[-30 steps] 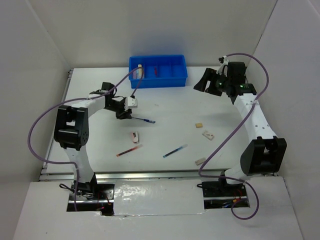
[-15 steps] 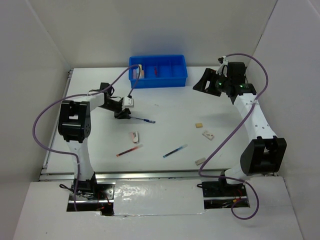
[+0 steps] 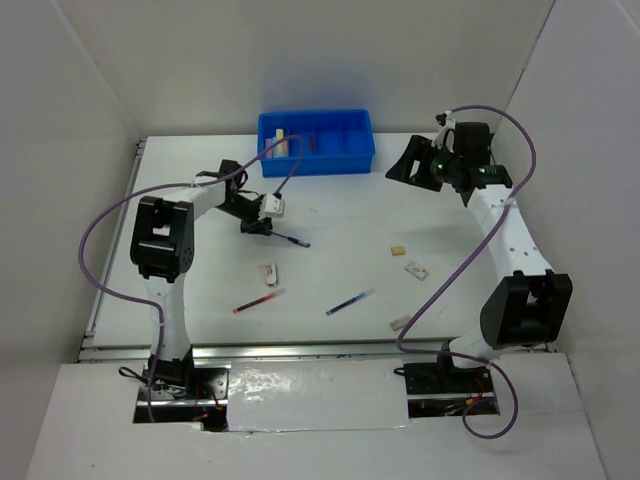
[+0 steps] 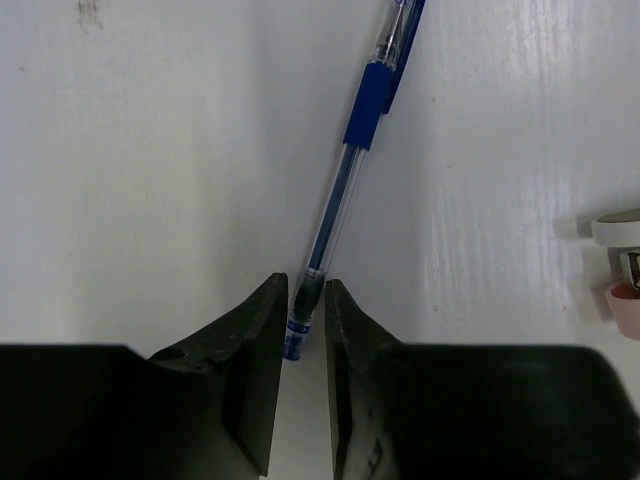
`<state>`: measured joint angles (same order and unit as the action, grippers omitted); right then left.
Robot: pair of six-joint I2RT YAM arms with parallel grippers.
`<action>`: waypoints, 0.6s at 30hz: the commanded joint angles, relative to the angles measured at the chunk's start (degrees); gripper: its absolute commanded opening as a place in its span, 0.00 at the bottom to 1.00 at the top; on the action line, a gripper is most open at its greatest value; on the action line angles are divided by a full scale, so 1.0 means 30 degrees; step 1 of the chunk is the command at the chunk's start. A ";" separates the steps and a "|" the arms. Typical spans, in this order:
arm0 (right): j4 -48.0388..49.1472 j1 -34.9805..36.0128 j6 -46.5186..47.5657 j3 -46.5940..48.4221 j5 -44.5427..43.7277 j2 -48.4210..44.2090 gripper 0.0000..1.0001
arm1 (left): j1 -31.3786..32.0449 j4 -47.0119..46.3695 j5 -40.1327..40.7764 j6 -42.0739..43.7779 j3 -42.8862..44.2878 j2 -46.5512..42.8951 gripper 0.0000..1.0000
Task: Sort the stationery into containers
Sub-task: Pick up the pen from the center of the board.
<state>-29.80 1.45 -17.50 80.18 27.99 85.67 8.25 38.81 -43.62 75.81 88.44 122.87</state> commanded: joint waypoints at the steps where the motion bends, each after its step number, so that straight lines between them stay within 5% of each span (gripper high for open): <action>1: -0.0115 -0.0104 0.0265 0.0987 0.0338 0.0096 0.77 | 0.0266 0.1272 0.1582 0.1095 0.0225 0.0820 0.31; 8: -0.0144 -0.0162 0.0295 0.1222 0.0514 0.0272 0.76 | 0.0647 0.0341 0.2350 0.0193 -0.0592 0.0150 0.00; 11: -0.0320 -0.0279 0.0412 0.1135 0.0602 0.0097 0.76 | 0.0940 -0.1652 0.1885 -0.2177 -0.1736 -0.1634 0.00; 18: -0.0698 -0.0860 0.0499 0.0606 0.1129 -0.0489 0.75 | 0.2257 -0.3235 0.2020 -1.4288 0.1920 -0.4275 0.00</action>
<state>-30.57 0.56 -16.97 81.21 29.65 86.28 13.50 34.17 -37.91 52.10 88.18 116.07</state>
